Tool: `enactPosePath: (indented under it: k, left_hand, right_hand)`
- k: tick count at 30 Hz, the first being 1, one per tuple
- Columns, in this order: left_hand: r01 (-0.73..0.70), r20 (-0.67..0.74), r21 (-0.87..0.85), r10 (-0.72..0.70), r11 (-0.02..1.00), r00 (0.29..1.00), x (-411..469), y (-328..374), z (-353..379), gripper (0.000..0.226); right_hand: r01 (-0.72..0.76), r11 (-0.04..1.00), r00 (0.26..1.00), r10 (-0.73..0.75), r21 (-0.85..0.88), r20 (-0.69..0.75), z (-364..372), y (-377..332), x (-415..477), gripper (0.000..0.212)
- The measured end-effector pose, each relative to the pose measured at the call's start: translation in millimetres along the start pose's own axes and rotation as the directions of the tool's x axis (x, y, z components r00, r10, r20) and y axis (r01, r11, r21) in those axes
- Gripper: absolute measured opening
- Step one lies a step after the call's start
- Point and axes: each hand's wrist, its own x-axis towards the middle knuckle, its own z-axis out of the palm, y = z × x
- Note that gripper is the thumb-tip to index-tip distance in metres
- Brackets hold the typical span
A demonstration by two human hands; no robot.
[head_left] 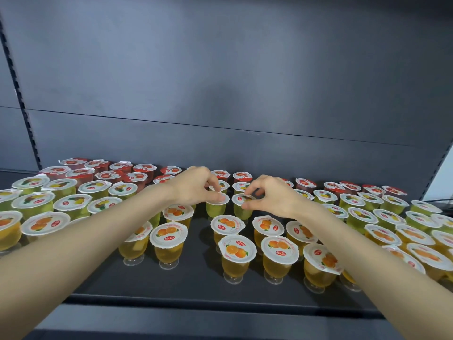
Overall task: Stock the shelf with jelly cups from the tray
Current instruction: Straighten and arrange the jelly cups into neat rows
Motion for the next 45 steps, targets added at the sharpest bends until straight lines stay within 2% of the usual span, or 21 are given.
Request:
enactPosePath:
  k: [3,7,12,16,24,30,38,45]
  left_hand:
    - [-0.057,-0.001,-0.067,0.057,0.996,0.998,-14,10,-4,0.030]
    - [-0.078,0.149,-0.214,0.111,0.974,0.983,-34,18,-5,0.030]
    - [-0.063,0.280,-0.238,0.131,0.969,0.951,-43,23,-8,0.041]
    - [-0.054,0.350,-0.215,0.129,0.975,0.928,-41,26,-9,0.038]
    - [-0.041,0.412,-0.194,0.120,0.980,0.903,-36,23,-8,0.038]
    - [-0.061,0.301,-0.224,0.128,0.973,0.945,-38,22,-4,0.036]
    - [-0.028,0.119,-0.117,0.042,0.993,0.992,-44,6,-5,0.038]
    - [-0.027,0.089,-0.067,0.033,0.997,0.995,-45,0,0,0.039]
  right_hand:
    - [-0.006,0.999,0.998,0.008,0.038,-0.057,-6,-2,-15,0.031]
    - [-0.021,0.992,1.000,0.018,0.124,0.021,-11,4,-38,0.033]
    - [-0.068,0.986,0.990,0.048,0.152,0.131,-16,5,-56,0.039]
    - [-0.075,0.989,0.982,0.051,0.124,0.183,-17,3,-56,0.040]
    - [-0.068,0.990,0.972,0.038,0.122,0.233,-12,0,-49,0.038]
    - [-0.059,0.990,0.989,0.041,0.130,0.139,-10,-2,-46,0.033]
    - [-0.046,0.983,0.998,0.036,0.175,0.058,3,-12,-37,0.031]
    - [0.010,0.995,0.998,-0.016,0.102,0.057,4,-21,-34,0.037]
